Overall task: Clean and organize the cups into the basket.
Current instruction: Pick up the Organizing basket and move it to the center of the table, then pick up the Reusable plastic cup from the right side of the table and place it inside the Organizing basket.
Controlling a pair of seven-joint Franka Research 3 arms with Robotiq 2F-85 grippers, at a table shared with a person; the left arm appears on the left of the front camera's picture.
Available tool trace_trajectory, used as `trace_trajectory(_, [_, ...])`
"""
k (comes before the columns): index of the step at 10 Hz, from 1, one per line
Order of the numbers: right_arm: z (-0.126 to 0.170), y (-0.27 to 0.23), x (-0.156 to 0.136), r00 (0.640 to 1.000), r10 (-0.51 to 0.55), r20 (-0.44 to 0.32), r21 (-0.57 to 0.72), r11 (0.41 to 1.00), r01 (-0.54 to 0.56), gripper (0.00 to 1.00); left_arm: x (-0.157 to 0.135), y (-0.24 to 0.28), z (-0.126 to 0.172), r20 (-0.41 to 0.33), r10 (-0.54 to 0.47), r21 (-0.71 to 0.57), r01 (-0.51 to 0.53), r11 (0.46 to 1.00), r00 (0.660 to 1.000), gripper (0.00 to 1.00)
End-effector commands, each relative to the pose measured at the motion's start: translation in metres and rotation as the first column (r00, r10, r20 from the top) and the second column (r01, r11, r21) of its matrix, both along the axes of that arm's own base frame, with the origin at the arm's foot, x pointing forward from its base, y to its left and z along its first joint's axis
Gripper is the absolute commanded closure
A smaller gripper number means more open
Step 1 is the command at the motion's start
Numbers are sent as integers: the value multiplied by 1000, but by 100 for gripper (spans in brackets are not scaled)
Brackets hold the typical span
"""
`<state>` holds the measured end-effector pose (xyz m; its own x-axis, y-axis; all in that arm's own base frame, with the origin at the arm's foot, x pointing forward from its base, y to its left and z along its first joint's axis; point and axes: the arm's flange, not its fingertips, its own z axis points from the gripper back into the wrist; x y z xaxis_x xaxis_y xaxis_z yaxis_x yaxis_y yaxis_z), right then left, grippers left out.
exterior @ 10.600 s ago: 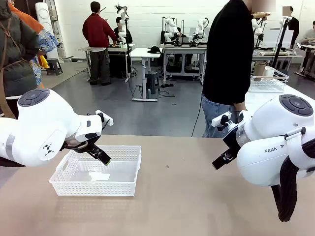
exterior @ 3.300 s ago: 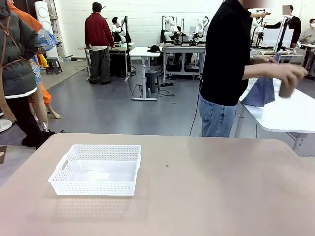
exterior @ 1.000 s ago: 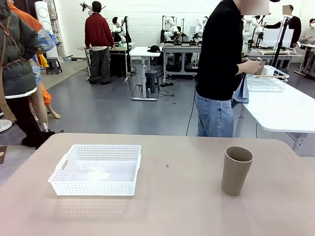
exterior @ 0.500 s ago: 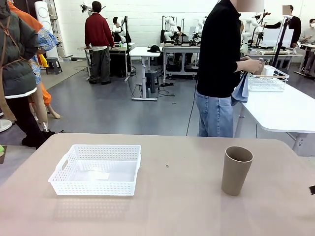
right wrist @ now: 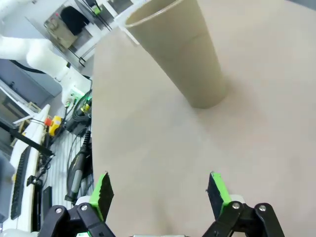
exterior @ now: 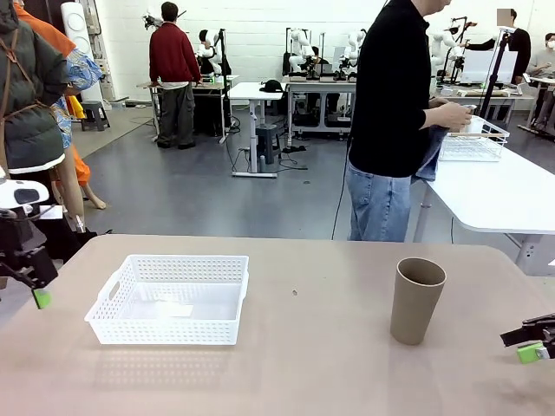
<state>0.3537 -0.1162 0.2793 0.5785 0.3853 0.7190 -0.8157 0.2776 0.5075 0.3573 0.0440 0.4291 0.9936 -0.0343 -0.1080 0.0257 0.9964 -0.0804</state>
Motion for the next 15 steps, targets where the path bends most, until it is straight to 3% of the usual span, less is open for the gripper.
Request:
trace_trajectory(1, [0,-3,7,999,-20,-25,44,999,21,0,20,-6,-6,44,44,34,-46,998,998,0])
trace_trajectory(2, [0,0,0,1000,0,0,0,1000,0,0,17,-4,3,116,52,-31,-49,998,992,0])
trace_trajectory(3, [0,0,0,1000,0,0,0,1000,0,0,10,-4,-6,7,16,6,-16,1000,1000,0])
trace_trajectory(10, [-1,-2,3,1000,1,-6,5,1000,-1,0,18,-11,-10,8,35,35,-35,999,999,0])
trace_trajectory(11, [9,2,5,989,-30,146,42,999,24,0,19,-23,-16,8,1,115,-2,993,1000,0])
trace_trajectory(12, [15,7,7,951,-72,302,86,995,48,0,22,-35,-18,-14,11,124,-10,992,1000,0])
trace_trajectory(14, [13,13,9,874,81,480,62,990,-126,0,30,-59,-17,-57,92,150,-83,985,994,0])
trace_trajectory(15, [11,15,13,842,102,530,47,988,-150,0,35,-70,-14,-88,120,149,-106,983,989,0])
